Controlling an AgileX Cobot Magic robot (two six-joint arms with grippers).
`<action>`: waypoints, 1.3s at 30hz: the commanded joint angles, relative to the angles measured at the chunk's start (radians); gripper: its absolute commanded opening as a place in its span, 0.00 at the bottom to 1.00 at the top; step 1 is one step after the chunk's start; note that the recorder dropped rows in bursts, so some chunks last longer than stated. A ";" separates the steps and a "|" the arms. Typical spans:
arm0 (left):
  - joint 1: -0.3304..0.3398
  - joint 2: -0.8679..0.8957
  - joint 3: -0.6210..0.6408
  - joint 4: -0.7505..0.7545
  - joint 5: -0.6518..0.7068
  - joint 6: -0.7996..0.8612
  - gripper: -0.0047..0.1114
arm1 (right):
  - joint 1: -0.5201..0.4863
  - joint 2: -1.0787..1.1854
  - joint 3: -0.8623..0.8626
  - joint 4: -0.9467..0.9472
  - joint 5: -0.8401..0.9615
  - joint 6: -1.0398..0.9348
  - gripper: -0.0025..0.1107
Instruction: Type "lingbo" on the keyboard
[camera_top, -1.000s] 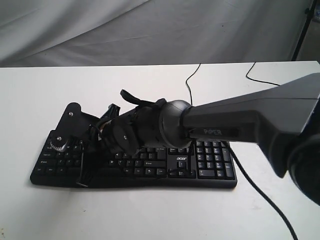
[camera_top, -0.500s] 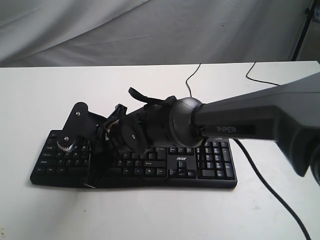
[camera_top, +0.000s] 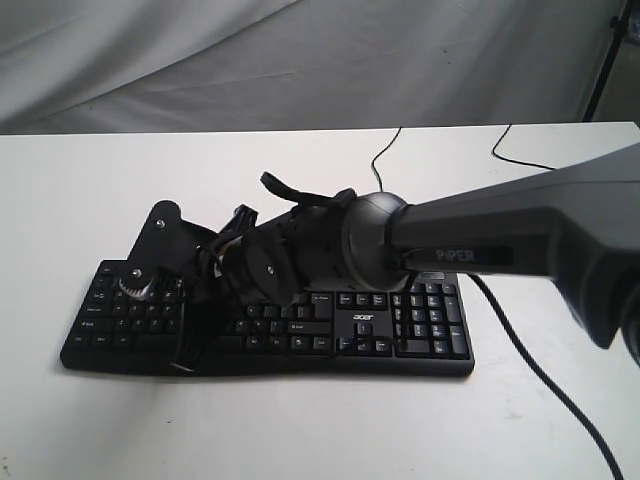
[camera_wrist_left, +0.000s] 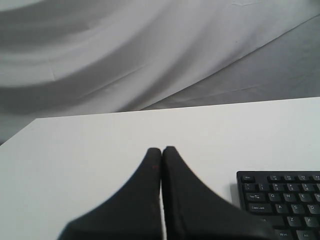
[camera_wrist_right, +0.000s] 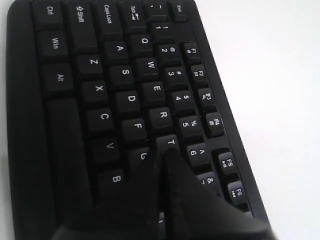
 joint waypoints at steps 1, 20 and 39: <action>-0.004 0.003 0.005 -0.001 -0.004 -0.003 0.05 | -0.006 -0.004 0.008 -0.006 -0.012 0.003 0.02; -0.004 0.003 0.005 -0.001 -0.004 -0.003 0.05 | 0.024 -0.004 0.008 -0.004 0.035 0.003 0.02; -0.004 0.003 0.005 -0.001 -0.004 -0.003 0.05 | 0.026 0.018 0.008 0.005 0.014 0.003 0.02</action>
